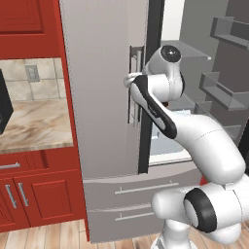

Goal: Open the fridge, grab two sodas, and place both sodas inside the bowl with ice on the dining counter.

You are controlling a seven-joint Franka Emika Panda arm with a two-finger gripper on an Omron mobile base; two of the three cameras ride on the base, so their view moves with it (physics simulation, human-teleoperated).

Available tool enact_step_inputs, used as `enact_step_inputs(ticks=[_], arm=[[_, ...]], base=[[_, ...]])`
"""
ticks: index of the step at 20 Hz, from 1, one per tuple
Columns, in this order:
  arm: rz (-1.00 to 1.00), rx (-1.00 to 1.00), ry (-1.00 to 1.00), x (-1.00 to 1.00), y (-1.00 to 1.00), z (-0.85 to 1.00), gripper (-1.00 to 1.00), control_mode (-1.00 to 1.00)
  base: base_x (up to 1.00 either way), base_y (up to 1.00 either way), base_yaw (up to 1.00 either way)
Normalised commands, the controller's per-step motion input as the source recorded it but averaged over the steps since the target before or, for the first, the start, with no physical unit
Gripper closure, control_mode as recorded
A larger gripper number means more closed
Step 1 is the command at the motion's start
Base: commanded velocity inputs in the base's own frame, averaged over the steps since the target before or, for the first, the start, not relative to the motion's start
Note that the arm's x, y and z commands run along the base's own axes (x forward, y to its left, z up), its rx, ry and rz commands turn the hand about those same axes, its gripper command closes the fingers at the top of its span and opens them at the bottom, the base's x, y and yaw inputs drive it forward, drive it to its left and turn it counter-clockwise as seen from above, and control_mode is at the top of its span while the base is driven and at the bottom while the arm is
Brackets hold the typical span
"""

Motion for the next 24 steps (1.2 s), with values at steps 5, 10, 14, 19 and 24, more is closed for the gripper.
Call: enact_step_inputs(ticks=[5,10,14,19,24], arm=[[0.00,0.00,0.00,0.36,0.04,-0.17,-1.00,-1.00],[0.00,0.00,0.00,0.35,0.06,-0.20,-1.00,-1.00],[0.00,0.00,0.00,0.37,0.03,-0.18,-1.00,-1.00],[0.00,0.00,0.00,0.26,0.03,-0.19,-1.00,-1.00],[0.00,0.00,0.00,0.25,0.07,-0.23,-1.00,-1.00]], base=[[0.00,0.00,0.00],[0.00,0.00,0.00],[0.00,0.00,0.00],[0.00,0.00,0.00],[0.00,0.00,0.00]])
